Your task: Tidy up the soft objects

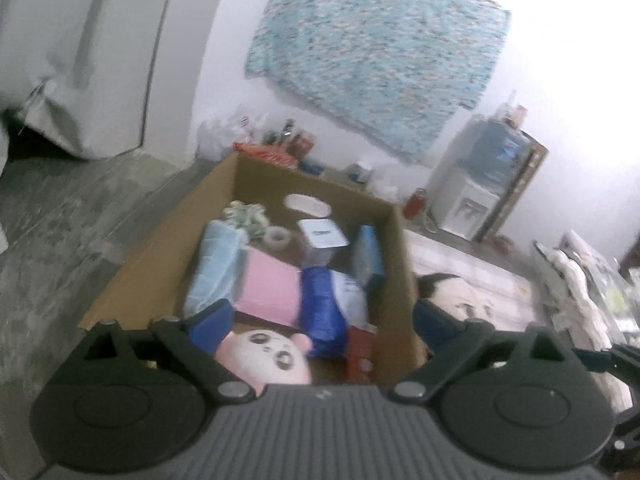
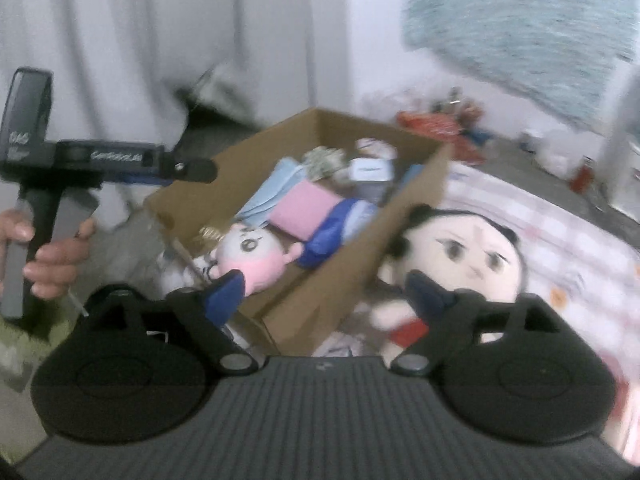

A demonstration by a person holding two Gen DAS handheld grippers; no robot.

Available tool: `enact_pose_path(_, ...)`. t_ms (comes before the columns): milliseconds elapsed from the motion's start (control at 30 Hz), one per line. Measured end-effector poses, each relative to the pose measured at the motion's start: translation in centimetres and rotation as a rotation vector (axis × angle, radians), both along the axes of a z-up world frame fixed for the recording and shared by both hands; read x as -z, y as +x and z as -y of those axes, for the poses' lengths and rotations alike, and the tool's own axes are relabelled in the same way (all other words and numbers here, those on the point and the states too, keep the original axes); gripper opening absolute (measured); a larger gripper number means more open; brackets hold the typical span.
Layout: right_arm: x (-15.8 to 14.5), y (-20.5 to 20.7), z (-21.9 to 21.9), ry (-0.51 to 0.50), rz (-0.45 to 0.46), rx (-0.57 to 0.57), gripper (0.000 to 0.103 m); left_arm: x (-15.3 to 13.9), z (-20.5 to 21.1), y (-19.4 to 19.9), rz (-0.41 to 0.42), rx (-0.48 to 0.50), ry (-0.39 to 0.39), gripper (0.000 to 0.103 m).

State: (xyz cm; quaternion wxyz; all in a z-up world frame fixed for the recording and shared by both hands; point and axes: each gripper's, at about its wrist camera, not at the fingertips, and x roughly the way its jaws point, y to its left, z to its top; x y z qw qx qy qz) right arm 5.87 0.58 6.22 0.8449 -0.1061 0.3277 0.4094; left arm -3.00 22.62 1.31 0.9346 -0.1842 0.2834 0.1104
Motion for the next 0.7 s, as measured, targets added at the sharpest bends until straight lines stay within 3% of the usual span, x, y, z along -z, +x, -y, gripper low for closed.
enact_pose_path(133, -0.1, -2.4, 3.7, 0.076, 0.032, 0.128, 0.102, -1.5, 2.8, -0.9, 0.008, 0.018, 0.057, 0.103)
enact_pose_path(333, 0.4, -5.1, 7.0, 0.141, 0.062, 0.258, 0.102, -2.5, 5.9, -1.8, -0.035, 0.076, 0.121, 0.103)
enact_pose_path(467, 0.7, -6.5, 8.5, 0.140, 0.091, 0.353, 0.102, -2.6, 7.3, -2.9, -0.048, 0.098, 0.128, 0.103)
enact_pose_path(700, 0.9, -9.1, 9.3, 0.063, 0.236, 0.505, 0.102, -2.5, 10.3, -3.8, -0.107, 0.039, 0.246, 0.103)
